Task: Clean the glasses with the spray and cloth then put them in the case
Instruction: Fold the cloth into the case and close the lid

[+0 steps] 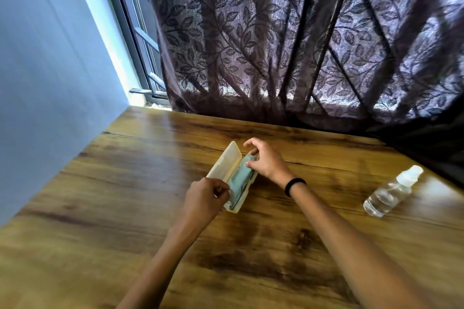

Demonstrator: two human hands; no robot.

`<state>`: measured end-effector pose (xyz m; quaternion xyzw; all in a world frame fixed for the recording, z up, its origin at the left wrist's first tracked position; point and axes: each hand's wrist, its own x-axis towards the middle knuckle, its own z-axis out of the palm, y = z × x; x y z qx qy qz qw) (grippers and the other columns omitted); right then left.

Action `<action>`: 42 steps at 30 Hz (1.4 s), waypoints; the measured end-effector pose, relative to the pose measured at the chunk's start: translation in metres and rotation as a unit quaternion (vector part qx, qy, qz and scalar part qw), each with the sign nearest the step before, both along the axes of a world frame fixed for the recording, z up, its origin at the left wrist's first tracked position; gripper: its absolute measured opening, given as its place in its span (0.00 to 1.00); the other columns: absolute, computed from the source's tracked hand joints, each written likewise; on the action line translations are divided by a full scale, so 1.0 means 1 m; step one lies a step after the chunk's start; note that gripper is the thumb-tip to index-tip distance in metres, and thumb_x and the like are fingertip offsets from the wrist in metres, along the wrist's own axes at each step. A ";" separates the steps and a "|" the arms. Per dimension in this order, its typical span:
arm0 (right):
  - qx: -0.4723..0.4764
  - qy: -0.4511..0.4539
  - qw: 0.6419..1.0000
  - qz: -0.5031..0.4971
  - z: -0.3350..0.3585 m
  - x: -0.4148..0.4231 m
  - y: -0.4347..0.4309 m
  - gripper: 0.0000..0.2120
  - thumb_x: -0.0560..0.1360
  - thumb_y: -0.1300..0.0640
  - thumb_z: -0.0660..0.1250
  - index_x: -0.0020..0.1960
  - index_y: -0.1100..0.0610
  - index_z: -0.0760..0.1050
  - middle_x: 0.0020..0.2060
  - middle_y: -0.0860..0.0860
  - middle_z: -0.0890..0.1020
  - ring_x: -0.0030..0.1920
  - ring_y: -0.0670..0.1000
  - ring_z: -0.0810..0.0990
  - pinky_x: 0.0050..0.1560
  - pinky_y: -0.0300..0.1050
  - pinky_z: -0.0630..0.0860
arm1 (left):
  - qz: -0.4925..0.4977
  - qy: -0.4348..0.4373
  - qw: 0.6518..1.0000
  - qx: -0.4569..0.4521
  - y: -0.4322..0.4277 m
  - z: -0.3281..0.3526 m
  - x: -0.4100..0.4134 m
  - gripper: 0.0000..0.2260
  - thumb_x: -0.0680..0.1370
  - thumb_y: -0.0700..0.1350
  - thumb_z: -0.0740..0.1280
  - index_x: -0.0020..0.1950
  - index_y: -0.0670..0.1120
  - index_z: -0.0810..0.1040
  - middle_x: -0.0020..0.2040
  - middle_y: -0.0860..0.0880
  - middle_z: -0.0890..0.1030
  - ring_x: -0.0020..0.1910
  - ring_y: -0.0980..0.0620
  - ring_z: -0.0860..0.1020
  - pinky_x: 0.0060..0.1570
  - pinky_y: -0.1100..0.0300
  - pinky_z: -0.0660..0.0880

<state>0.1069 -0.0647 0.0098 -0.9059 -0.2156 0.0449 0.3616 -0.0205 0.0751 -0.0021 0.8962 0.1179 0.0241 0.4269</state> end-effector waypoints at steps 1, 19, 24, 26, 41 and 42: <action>-0.004 -0.001 1.000 -0.002 -0.001 0.000 -0.001 0.18 0.69 0.61 0.71 0.58 0.53 0.73 0.45 0.48 0.77 0.44 0.46 0.75 0.42 0.38 0.69 | -0.004 0.004 1.000 0.005 -0.001 0.001 0.000 0.08 0.74 0.47 0.69 0.51 0.48 0.80 0.46 0.48 0.81 0.26 0.62 0.79 0.26 0.70 0.74; 0.138 -0.039 0.989 -0.047 0.039 -0.017 -0.051 0.05 0.75 0.61 0.65 0.49 0.57 0.79 0.39 0.45 0.79 0.39 0.43 0.76 0.39 0.35 0.74 | -0.042 -0.061 0.996 0.046 -0.012 0.030 0.000 0.11 0.75 0.49 0.66 0.56 0.48 0.79 0.35 0.52 0.82 0.23 0.63 0.77 0.23 0.74 0.71; 0.172 -0.002 0.983 -0.070 0.046 -0.024 -0.079 0.05 0.75 0.64 0.64 0.49 0.61 0.78 0.38 0.51 0.79 0.32 0.44 0.76 0.27 0.28 0.70 | 0.035 -0.220 0.962 0.159 -0.013 0.038 0.013 0.09 0.75 0.46 0.67 0.55 0.49 0.80 0.50 0.49 0.82 0.43 0.53 0.78 0.35 0.65 0.70; 0.169 0.047 0.982 -0.074 0.040 -0.028 -0.080 0.06 0.75 0.64 0.64 0.50 0.61 0.77 0.41 0.54 0.80 0.33 0.44 0.77 0.28 0.31 0.72 | 0.037 -0.170 0.970 0.168 -0.003 0.036 0.028 0.13 0.76 0.49 0.66 0.59 0.48 0.78 0.58 0.46 0.79 0.52 0.47 0.77 0.43 0.56 0.74; 0.167 0.196 0.964 -0.073 -0.018 -0.065 -0.034 0.39 0.67 0.52 0.75 0.72 0.54 0.60 0.70 0.54 0.68 0.54 0.49 0.78 0.50 0.40 0.76 | -0.076 0.162 0.947 -0.267 0.045 0.025 0.067 0.12 0.77 0.48 0.65 0.60 0.56 0.74 0.54 0.45 0.78 0.47 0.48 0.79 0.35 0.58 0.78; 0.175 0.196 0.962 -0.070 -0.019 -0.066 -0.034 0.40 0.66 0.54 0.75 0.72 0.54 0.60 0.70 0.54 0.68 0.54 0.49 0.78 0.50 0.40 0.77 | -0.077 0.164 0.942 -0.284 0.044 0.023 0.067 0.12 0.76 0.49 0.66 0.59 0.56 0.74 0.54 0.45 0.78 0.46 0.48 0.79 0.34 0.58 0.78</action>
